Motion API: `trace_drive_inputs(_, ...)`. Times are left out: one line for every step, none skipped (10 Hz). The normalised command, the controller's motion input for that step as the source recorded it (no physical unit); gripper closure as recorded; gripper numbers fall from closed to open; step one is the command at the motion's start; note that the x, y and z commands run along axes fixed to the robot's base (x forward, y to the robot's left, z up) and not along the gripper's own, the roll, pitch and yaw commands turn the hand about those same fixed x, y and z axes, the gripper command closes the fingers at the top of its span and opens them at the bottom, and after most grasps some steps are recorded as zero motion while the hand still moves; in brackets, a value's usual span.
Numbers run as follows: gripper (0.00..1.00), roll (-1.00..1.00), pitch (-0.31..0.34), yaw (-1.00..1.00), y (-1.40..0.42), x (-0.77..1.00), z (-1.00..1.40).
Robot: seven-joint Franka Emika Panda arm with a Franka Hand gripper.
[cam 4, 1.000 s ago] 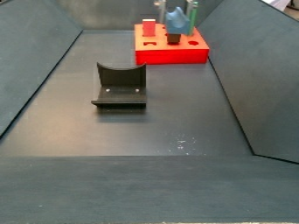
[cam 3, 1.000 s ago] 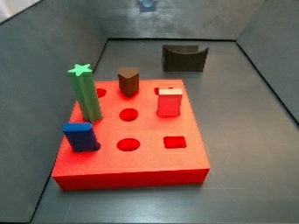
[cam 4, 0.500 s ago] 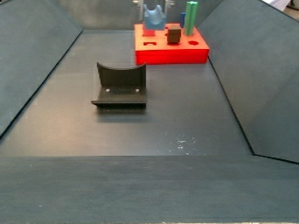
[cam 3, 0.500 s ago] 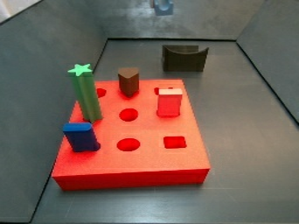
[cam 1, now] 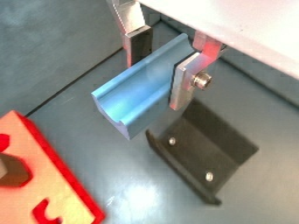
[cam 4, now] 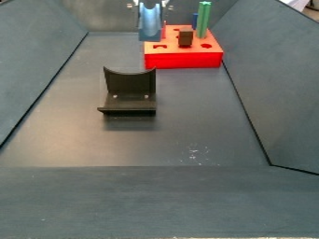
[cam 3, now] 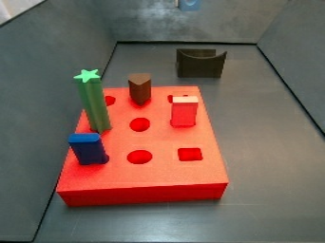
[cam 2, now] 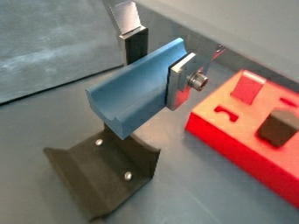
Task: Pick up the arch object. Move up. Place the arch object on the fixture. Regrasp the arch object. Move to above the board. Insert the arch object.
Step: Place the arch object on the fixture.
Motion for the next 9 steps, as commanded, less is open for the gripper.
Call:
trace_drive_inputs(1.0,-1.0,0.067,-0.16,0.08,0.72,-0.02)
trace_drive_inputs(1.0,-1.0,0.071,-0.16,0.06,0.64,-0.02)
trace_drive_inputs(1.0,-1.0,0.073,-0.16,0.06,0.57,-0.02)
trace_drive_inputs(1.0,-1.0,0.073,-0.17,0.05,0.5,-0.02)
trace_drive_inputs(1.0,-0.94,0.071,-0.17,0.05,0.42,-0.02)
trace_drive_inputs(1.0,-0.71,0.055,-0.14,0.05,0.33,-0.02)
trace_drive_inputs(1.0,-0.54,0.042,-0.13,0.05,0.27,-0.02)
trace_drive_inputs(1.0,-0.32,0.034,-0.11,0.05,0.18,-0.02)
trace_drive_inputs(1.0,-0.23,0.034,-0.1,0.04,0.13,-0.01)
